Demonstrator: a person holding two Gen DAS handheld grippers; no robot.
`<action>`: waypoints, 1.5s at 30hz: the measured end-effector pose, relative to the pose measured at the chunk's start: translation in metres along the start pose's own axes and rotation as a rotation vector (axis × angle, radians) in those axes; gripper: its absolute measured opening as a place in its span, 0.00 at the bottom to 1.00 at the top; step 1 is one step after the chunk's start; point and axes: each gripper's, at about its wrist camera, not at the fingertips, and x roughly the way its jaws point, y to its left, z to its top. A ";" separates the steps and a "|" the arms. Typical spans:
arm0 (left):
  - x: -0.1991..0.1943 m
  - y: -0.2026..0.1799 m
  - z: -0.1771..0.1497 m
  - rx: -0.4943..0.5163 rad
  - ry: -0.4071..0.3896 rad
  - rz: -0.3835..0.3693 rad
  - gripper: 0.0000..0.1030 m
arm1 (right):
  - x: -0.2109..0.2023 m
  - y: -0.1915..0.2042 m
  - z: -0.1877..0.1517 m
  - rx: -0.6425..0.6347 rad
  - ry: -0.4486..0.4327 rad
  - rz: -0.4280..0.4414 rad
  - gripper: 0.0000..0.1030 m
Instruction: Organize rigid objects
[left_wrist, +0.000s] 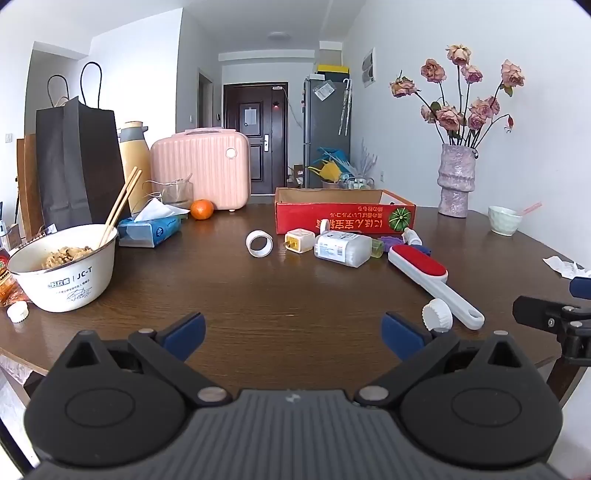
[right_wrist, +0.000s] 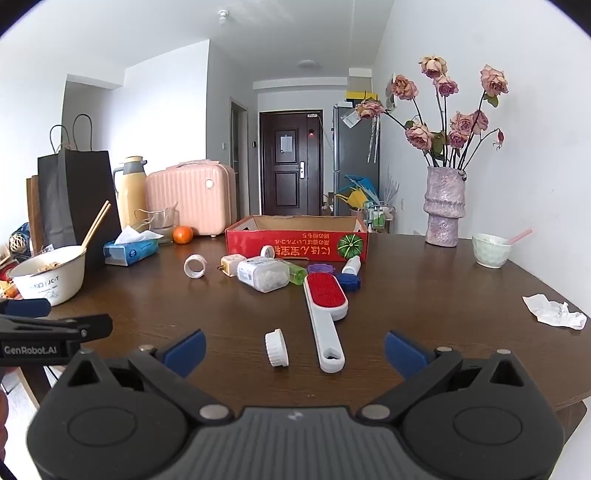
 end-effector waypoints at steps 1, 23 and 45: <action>-0.001 0.000 0.000 0.001 0.000 -0.001 1.00 | 0.000 0.000 0.000 0.002 -0.001 0.000 1.00; -0.003 -0.002 0.000 0.022 -0.004 -0.002 1.00 | -0.002 0.000 0.000 0.006 -0.008 0.003 1.00; -0.006 -0.005 0.001 0.027 -0.007 -0.001 1.00 | -0.002 0.003 0.001 0.005 -0.013 0.003 1.00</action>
